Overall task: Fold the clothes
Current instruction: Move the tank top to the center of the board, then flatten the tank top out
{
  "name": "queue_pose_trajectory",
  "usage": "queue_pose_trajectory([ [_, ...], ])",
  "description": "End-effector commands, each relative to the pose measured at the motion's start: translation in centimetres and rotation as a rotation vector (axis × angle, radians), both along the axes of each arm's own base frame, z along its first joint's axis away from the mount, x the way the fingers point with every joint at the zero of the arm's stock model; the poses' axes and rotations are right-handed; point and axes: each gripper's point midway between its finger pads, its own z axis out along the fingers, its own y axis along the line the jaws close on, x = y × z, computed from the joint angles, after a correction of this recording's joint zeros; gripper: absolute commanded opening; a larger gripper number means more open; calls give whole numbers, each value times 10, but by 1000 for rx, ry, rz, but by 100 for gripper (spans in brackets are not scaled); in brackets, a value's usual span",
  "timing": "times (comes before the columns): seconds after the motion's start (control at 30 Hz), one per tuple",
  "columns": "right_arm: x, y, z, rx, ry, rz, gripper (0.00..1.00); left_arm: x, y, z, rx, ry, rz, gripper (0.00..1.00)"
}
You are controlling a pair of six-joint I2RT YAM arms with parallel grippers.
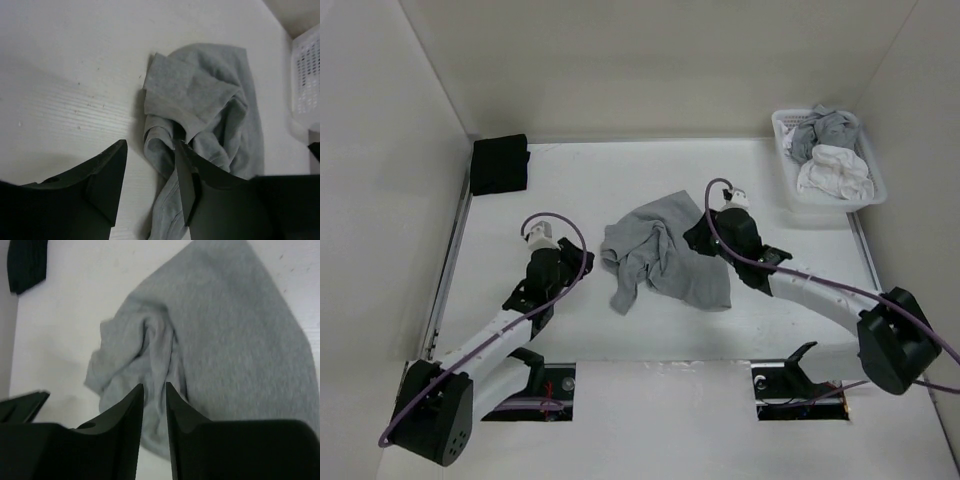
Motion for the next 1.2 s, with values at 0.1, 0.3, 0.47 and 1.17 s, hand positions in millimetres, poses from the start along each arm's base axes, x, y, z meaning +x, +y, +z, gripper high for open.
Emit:
queue_pose_trajectory([
  [0.1, -91, -24, -53, -178, 127, -43, 20, -35, -37, -40, 243, 109, -188, 34],
  [0.3, -103, -55, -85, -285, 206, -124, 50, -70, -71, -48, 365, 161, -317, 52],
  [0.47, -98, -72, -85, -344, 204, -200, 62, -72, -94, -61, 426, 210, -382, 55],
  [1.17, -110, 68, -52, -347, 28, 190, 63, -8, -65, -16, 320, 91, -172, 20],
])
